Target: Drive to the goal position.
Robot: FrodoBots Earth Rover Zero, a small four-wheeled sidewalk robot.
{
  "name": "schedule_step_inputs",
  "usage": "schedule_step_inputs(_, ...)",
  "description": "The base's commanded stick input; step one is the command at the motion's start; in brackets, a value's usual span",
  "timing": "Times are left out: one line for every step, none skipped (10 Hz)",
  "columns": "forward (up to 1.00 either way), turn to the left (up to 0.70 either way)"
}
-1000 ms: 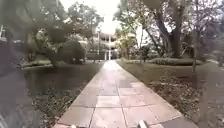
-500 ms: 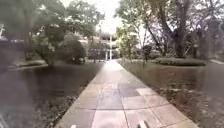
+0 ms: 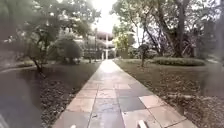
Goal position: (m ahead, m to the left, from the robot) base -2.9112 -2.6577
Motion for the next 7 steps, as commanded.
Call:
schedule_step_inputs(1.00,0.00)
schedule_step_inputs(1.00,0.00)
schedule_step_inputs(1.00,0.00)
schedule_step_inputs(1.00,0.00)
schedule_step_inputs(1.00,0.00)
schedule_step_inputs(1.00,0.00)
schedule_step_inputs(1.00,0.00)
